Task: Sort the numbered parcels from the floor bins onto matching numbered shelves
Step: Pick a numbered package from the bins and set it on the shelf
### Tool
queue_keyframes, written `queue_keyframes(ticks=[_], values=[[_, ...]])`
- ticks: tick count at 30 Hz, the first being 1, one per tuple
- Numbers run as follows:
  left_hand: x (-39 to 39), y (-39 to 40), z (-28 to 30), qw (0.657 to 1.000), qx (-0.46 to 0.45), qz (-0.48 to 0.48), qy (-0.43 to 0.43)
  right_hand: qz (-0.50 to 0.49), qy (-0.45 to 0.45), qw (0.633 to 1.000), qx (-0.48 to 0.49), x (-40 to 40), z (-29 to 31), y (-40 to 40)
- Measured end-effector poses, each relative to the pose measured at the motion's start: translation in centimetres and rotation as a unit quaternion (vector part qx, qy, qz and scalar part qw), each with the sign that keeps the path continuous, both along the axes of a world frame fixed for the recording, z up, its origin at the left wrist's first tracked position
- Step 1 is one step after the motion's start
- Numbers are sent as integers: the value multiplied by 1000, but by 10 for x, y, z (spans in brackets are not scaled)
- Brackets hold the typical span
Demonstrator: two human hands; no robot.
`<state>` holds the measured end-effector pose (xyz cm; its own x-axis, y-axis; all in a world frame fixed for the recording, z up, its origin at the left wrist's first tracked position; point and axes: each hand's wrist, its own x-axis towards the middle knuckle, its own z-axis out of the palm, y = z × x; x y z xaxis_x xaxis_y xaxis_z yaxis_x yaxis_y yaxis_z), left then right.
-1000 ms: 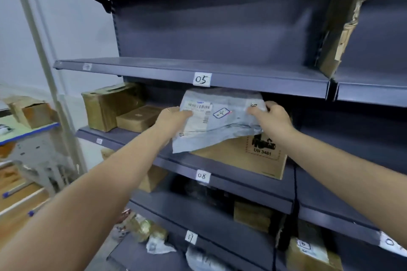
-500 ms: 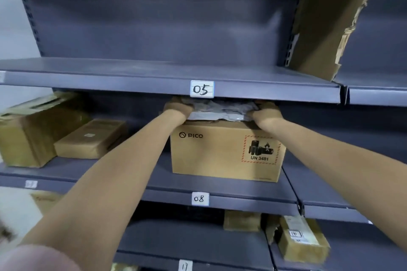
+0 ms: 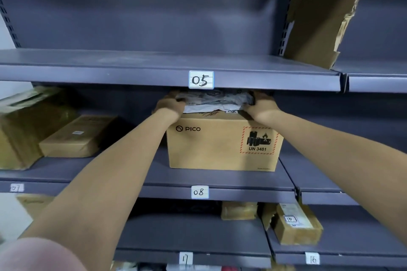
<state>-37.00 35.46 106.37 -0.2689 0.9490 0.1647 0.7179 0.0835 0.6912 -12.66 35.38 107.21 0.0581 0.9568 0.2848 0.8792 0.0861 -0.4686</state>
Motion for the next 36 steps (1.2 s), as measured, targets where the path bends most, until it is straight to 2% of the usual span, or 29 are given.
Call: queue_keyframes(ticks=[6,12,18,28,36], values=[[14,-26,14,999,12,11,43,15,3,999,36,18,3,-23],[46,-57,9,989,79,-85,87,28,2,999,45,43,7,-55],[97,-79,-2,959,140,-208,135,58,-20,996,69,79,0,-109],[230,-132,-6,933,133,-308,127,24,-66,995,67,195,-19,-197],[360,-188,-11,900,106,-376,192,-15,-139,990,-7,321,-26,-272]])
